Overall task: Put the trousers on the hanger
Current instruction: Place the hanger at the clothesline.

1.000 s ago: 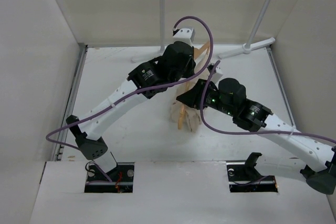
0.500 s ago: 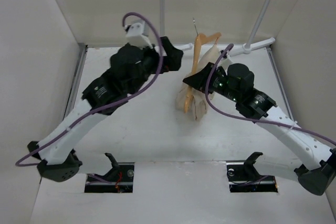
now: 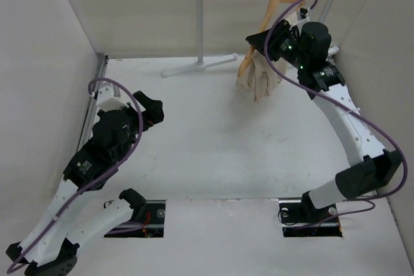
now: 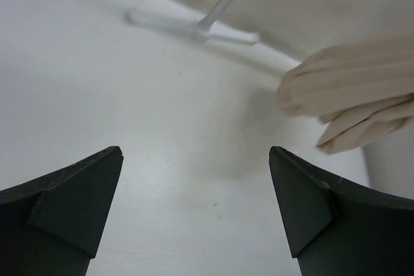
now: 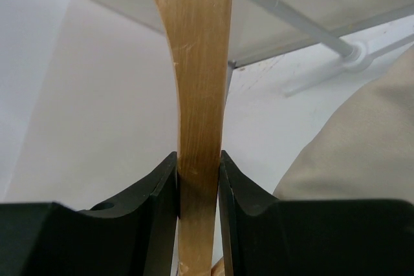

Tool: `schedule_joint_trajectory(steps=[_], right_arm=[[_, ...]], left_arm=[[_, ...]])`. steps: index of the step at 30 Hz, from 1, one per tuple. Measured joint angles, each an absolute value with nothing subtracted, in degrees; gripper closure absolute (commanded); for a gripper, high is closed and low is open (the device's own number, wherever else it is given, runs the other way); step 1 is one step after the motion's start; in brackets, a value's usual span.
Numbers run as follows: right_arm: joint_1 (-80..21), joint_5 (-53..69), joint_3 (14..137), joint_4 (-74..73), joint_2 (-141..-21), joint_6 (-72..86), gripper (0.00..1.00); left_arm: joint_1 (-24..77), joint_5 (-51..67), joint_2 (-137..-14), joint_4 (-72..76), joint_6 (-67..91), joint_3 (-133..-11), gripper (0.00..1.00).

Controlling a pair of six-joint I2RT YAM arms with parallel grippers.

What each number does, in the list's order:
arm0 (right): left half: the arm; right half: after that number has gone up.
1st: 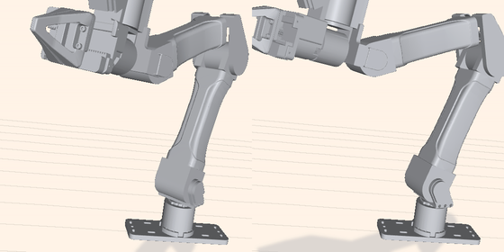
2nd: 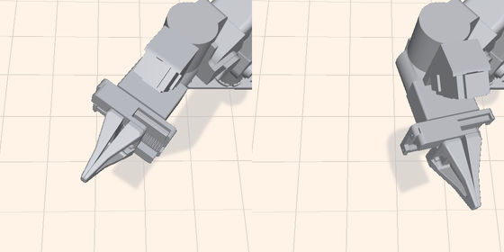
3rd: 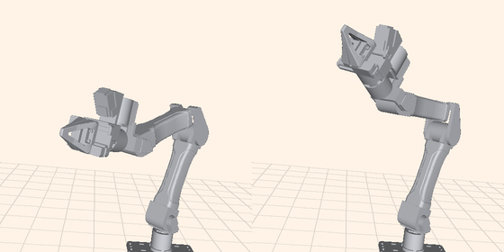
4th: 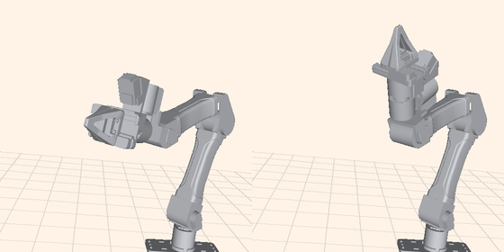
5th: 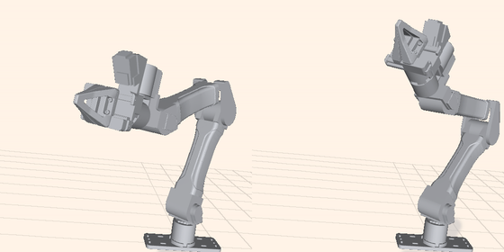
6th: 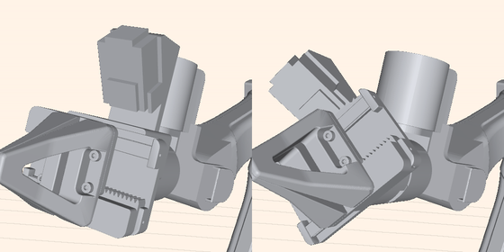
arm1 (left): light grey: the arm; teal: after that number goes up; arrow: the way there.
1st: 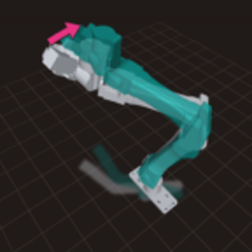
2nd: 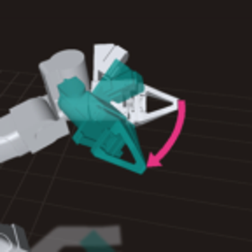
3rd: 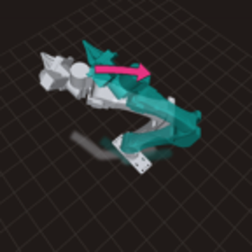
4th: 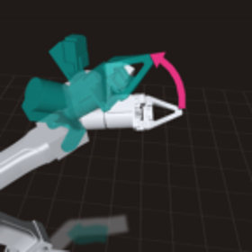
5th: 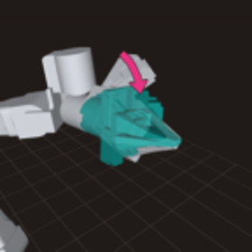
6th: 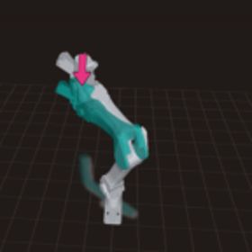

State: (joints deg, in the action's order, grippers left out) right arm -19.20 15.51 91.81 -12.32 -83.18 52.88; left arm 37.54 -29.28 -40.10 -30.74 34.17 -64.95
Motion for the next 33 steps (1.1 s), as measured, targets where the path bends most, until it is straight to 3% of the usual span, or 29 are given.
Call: schedule_joint_trajectory(steps=[10,28,31,33], right_arm=[[-9.4,19.7,106.6,-13.1,-99.2,57.3,0.9],[-3.5,22.9,114.0,-14.7,-109.4,58.7,0.9],[-3.4,22.9,113.4,-14.6,-109.8,58.3,0.83],[-3.4,23.0,113.0,-14.2,-109.8,58.2,0.7]], left_arm=[[27.0,-21.1,-36.5,-37.8,37.4,-56.2,0.0],[17.1,-11.3,-34.3,-38.0,38.5,-51.0,0.0],[16.6,-10.6,-34.3,-38.0,38.7,-51.0,0.0],[16.4,-10.3,-34.2,-38.0,38.7,-51.0,0.0]])
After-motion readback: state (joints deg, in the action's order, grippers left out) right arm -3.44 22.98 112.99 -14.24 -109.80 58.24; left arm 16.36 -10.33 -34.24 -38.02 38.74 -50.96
